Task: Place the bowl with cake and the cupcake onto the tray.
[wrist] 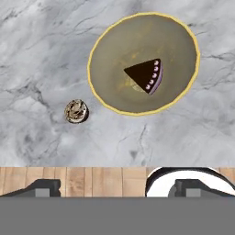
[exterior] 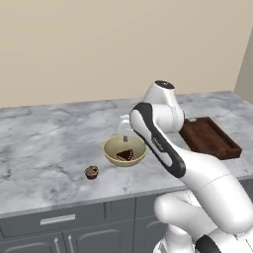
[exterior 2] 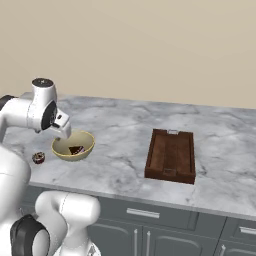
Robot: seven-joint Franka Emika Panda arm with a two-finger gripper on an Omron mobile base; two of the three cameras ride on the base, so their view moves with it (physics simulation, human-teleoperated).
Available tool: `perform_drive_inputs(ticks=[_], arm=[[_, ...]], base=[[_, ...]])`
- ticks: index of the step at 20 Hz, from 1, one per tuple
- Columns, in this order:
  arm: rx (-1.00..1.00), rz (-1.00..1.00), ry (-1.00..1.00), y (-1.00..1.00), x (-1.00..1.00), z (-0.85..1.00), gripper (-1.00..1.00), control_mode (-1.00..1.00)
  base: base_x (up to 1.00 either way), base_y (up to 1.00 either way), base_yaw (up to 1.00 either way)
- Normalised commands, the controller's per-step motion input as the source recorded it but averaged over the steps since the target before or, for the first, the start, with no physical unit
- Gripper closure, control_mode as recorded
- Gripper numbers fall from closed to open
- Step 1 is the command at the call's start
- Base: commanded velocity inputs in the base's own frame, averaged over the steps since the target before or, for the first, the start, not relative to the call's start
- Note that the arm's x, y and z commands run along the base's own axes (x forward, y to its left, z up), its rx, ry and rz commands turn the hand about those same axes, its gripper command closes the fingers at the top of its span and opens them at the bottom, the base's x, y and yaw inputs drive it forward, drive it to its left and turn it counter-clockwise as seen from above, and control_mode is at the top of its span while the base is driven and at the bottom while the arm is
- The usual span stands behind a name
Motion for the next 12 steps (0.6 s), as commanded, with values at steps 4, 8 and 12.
perform_drive_inputs(ticks=[4, 8, 12], arm=[[0.0, 0.0, 0.04, 0.52, -0.04, -0.26, -1.0, -1.0], [0.0, 0.0, 0.08, 0.5, 0.0, -0.3, -1.0, -1.0], [0.0, 0.0, 0.08, 0.43, 0.0, -0.28, -1.0, -1.0]], base=[[0.0, 0.0, 0.0], [0.0, 0.0, 0.0], [0.0, 0.0, 0.0]])
